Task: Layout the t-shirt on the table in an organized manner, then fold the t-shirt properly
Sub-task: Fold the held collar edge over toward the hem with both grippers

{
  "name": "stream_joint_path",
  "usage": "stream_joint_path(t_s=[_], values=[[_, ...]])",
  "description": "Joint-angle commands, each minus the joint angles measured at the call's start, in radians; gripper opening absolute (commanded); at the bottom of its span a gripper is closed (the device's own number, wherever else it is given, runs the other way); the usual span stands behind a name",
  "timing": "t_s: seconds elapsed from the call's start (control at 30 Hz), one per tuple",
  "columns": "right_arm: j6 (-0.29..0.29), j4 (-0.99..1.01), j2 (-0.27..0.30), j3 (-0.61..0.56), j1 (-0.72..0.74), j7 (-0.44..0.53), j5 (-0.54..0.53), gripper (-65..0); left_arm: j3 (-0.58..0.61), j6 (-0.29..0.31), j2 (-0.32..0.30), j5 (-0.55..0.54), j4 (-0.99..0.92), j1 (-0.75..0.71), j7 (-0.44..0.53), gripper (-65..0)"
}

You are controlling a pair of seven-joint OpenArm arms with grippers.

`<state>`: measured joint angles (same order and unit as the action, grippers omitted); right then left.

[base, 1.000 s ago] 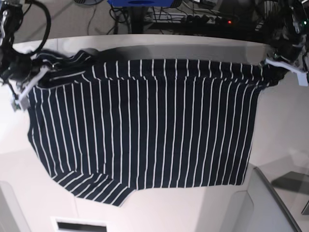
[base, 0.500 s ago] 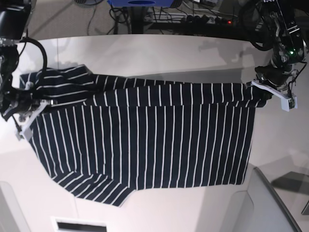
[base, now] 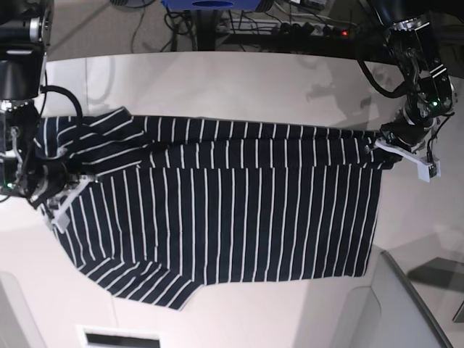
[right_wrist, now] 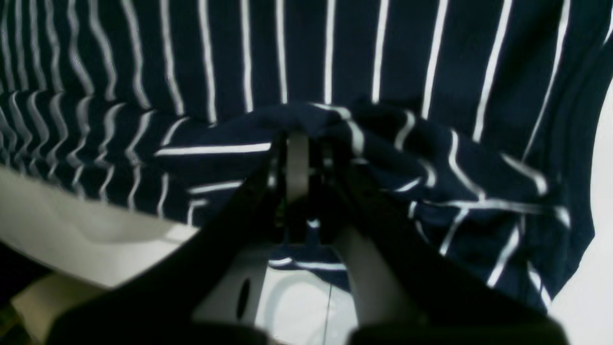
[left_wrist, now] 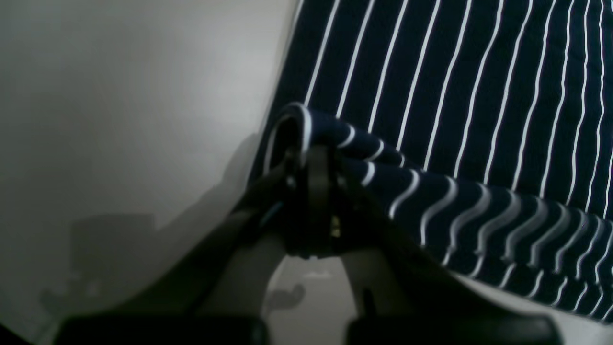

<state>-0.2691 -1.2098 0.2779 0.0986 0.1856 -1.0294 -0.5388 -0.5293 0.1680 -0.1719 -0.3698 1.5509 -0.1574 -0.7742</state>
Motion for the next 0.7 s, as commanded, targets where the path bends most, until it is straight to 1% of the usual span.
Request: stream_joint_path(t_s=[0.0,0.1,0.17,0.37,0.5,0.57,0.67], values=[[0.004,0.003,0.019,0.003,0.028,0.025,-0.007,-65.0,-0.004,0.002,-0.013,-0.004,0.000,0.015,0.020,-65.0],[0.006,0.035,0.021,0.003,0.036,0.059,-0.007,-65.0,0.034,-0.002,-0.033,-0.004,-0.040,0.029,0.022,-65.0],[0.006,0.037,0.021,0.003,0.045,0.062,-0.007,-65.0,0.062,-0.002,-0.042,-0.004,-0.060,0.043,0.025,-65.0],[0.006,0.035,0.016,0.002,0.065,0.054,-0.007,-65.0,0.062,-0.003,-0.044,-0.001,-0.076,0.071,0.025,-65.0],[0.004,0.035,0.014,0.002,0.068,0.054,-0.007,-65.0,0.071,-0.003,-0.041,0.114,-0.077,0.086,0.025,-65.0],[0.001,0.035,0.014,-0.001,0.078,0.054,-0.007,-65.0,0.073,0.000,-0.028,0.150,-0.077,0.086,0.025,-65.0],[0.001,0.035,0.016,-0.089,0.091,0.064,-0.008,-65.0,0.073,0.000,-0.024,0.162,-0.077,0.088,0.025,-65.0]])
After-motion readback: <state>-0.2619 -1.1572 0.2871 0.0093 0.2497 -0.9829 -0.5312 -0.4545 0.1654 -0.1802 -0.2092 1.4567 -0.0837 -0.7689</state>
